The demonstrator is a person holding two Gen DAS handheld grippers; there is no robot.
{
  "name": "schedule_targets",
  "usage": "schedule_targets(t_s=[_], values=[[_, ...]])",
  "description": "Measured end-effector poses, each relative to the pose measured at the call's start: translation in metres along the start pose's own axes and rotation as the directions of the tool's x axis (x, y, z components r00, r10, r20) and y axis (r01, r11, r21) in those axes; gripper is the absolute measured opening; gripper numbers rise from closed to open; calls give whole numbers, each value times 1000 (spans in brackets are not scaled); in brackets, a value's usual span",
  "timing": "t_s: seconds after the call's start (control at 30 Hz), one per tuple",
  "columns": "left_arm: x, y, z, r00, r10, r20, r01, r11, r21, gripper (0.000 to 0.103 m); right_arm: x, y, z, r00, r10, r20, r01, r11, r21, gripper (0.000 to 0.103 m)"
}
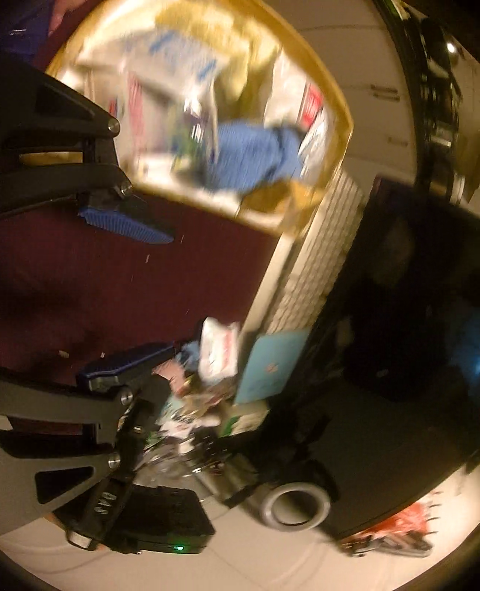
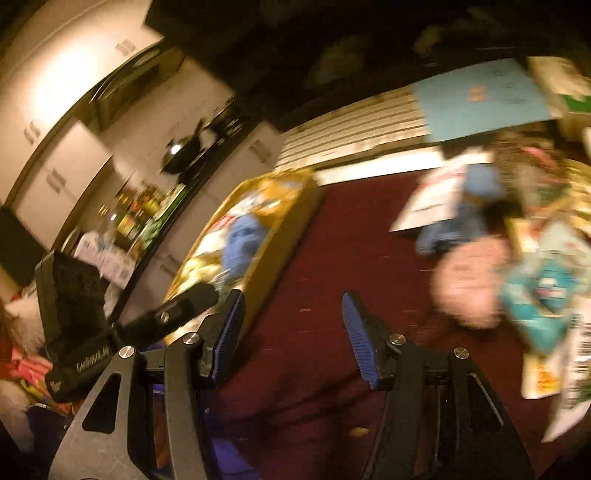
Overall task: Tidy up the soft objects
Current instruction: 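Grasp the white glove bag with the left gripper while the right gripper grasps the pink plush toy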
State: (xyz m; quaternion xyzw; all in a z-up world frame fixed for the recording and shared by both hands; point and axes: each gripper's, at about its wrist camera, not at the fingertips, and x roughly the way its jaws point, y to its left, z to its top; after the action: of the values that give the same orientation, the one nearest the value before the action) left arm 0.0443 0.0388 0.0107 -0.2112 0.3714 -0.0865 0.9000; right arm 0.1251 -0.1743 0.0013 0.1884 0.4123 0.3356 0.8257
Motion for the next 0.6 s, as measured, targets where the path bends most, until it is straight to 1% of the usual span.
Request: schedule_targets(t_s=[0.1,0.17,0.23,0.37,0.5,0.53,0.6], values=[[13,-17,-5,1000,4,-31,-3,999,41,56,-20,-24,5,998,-48,48,46,998,48,55],[19,-23,-7,999,5,-46,-2,999,52,56,-28,-34,10,992,-105,73,102,993,51,55],[21,-24,-8,998,8,-55,-5,999,54,56,-24,-38,16,985,-162,57,160,987,31,55],[29,-27,-3,997,15,-71,-12,999,44,56,-8,-37,29,972,-234,30,234,972,-20,55],[39,-32,12,995,29,-95,-23,998,57,56,12,-41,32,942,-336,-16,335,941,-45,55],[41,-33,14,994,31,-101,-24,998,65,56,14,-43,29,939,-344,-20,343,938,-52,55],[50,-39,20,993,27,-118,-17,996,88,57,11,-47,24,940,-341,-13,340,939,-57,55]])
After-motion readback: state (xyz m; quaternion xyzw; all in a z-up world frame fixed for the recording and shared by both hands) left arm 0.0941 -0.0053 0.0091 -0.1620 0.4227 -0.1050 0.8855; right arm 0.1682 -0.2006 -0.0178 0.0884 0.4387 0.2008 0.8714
